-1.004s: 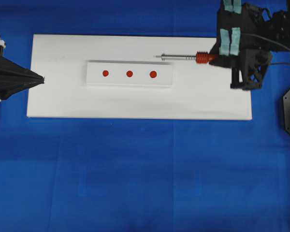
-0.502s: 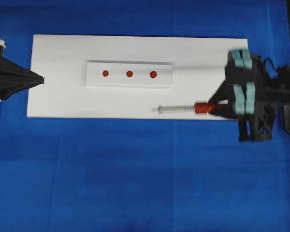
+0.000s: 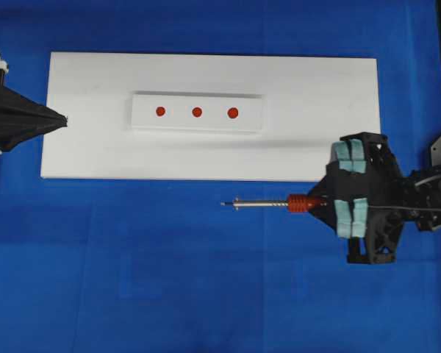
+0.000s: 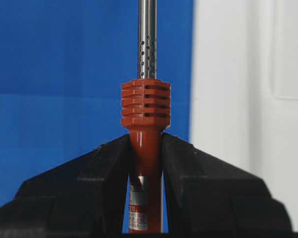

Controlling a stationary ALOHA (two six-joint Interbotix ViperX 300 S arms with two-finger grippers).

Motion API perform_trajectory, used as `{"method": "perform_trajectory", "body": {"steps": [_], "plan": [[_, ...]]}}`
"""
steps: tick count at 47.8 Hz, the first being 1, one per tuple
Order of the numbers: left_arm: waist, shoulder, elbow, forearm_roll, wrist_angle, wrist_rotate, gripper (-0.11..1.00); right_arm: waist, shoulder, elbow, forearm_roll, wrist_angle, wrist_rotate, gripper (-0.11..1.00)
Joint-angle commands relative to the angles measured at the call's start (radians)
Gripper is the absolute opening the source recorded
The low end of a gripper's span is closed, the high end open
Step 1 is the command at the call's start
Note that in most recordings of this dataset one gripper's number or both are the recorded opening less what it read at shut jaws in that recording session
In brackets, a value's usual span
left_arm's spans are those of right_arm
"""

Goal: Touch the tip of the soldering iron to the mark.
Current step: 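Lower the iron onto the table in front of the board and release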

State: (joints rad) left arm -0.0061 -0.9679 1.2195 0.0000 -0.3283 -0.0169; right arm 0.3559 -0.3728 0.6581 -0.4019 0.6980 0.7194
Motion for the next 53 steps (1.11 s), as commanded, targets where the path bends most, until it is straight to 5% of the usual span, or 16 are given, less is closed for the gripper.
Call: {"method": "perform_trajectory", "body": {"steps": [1,30,53], "plan": [[0.002,0.008,-0.011,0.003,-0.011,-0.002,0.00,-0.002,0.023,-0.048,-0.021,-0.005,0.003,0.06],[0.002,0.008,-0.009,0.002,-0.009,-0.002,0.00,-0.049,0.376,-0.405,-0.043,-0.038,-0.032,0.06],[-0.008,0.006,-0.009,0.003,-0.006,-0.002,0.00,-0.060,0.456,-0.420,-0.038,-0.107,-0.021,0.06]]}}
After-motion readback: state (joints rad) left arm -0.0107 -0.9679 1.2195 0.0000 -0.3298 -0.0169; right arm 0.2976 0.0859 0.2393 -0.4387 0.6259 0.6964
